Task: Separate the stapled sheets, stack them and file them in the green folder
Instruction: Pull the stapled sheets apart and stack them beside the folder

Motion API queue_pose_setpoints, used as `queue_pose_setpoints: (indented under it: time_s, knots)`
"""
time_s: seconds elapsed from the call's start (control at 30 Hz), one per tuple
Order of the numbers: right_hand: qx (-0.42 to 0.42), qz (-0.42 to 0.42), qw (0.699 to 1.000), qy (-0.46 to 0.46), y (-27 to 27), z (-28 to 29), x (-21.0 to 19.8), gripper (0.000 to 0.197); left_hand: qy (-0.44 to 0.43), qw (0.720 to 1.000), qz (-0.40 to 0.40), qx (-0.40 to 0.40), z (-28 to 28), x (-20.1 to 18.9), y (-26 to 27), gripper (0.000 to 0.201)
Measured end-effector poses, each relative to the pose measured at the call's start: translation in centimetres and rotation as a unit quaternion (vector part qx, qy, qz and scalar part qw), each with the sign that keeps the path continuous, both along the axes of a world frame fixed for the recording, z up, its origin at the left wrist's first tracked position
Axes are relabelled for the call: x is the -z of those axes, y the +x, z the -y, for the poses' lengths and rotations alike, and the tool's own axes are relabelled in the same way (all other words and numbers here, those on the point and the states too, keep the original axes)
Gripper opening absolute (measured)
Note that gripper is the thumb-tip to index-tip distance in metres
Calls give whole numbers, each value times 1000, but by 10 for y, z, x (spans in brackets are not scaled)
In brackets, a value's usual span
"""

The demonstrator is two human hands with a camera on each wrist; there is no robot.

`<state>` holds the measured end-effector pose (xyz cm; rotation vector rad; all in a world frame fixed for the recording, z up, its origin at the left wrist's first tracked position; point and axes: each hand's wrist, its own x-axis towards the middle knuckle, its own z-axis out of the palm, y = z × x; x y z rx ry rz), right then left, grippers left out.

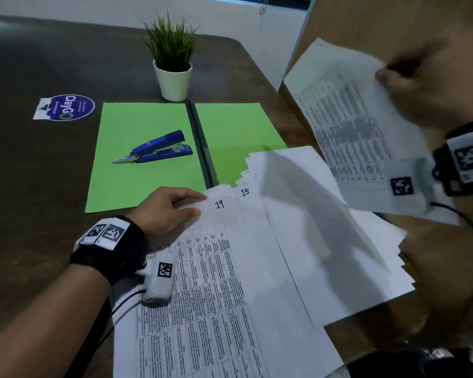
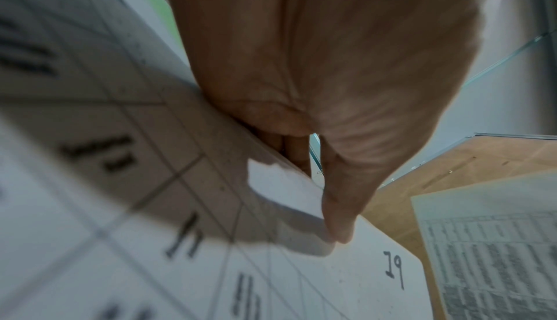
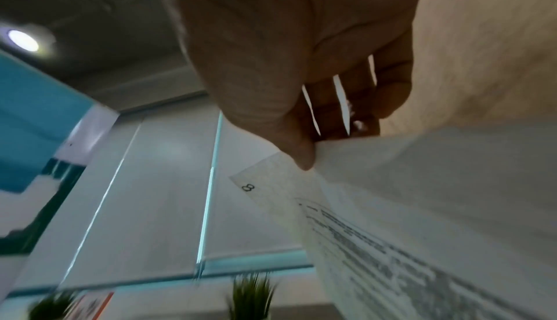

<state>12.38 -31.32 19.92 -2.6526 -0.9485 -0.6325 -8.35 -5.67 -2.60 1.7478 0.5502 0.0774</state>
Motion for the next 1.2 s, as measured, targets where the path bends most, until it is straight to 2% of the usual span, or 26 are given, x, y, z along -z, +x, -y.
queue_pose_setpoints:
  time_s: [0.1,0.13,0.2,0.3,0.33,0.4,0.47,0.6,0.7,0.77,0.83,0.93,1.03,1.1,1.2]
  knots:
    - [25,18,990,-141,-22,-28,44,23,5,1000,2,1,1,1,0,26]
    - [11,3,986,-168,-35,-39,64,21,0,1000,2,-2,0,1,0,26]
    - [0,-67,968,-242,-44,-59,107,12,-3,1000,1,-4,-1,1,0,25]
    - [-6,-166,943,-289,-44,-78,154,17,31,999,-4,21,-3,2,2,25]
    - [-1,-201,939,-280,-41,-83,165,13,29,999,0,21,-4,2,2,25]
    - [22,-293,931,-216,-30,-91,179,28,24,999,3,21,-4,0,2,24]
    - [16,-337,932,-134,-24,-90,185,39,39,999,-1,24,-4,1,1,24]
    - [-63,-331,939,67,-63,-66,194,28,39,999,2,18,-5,3,1,24]
    - [-105,-337,925,140,-104,-42,205,10,72,997,5,26,0,6,2,23]
    - [-106,-331,916,199,-117,-27,211,16,72,997,12,18,4,6,3,23]
    - [-114,-340,894,268,-121,-15,210,18,62,998,15,1,8,6,5,24]
    - [-146,-421,854,267,-116,-7,215,17,41,999,11,-18,12,3,4,26]
    - [-150,-513,815,224,-110,-11,232,33,54,998,4,-12,14,0,3,29]
    - [-144,-534,806,211,-109,-16,241,45,74,997,5,-13,15,1,-1,30]
    - [-141,-530,809,211,-111,-15,248,52,69,996,27,-48,23,4,-12,31]
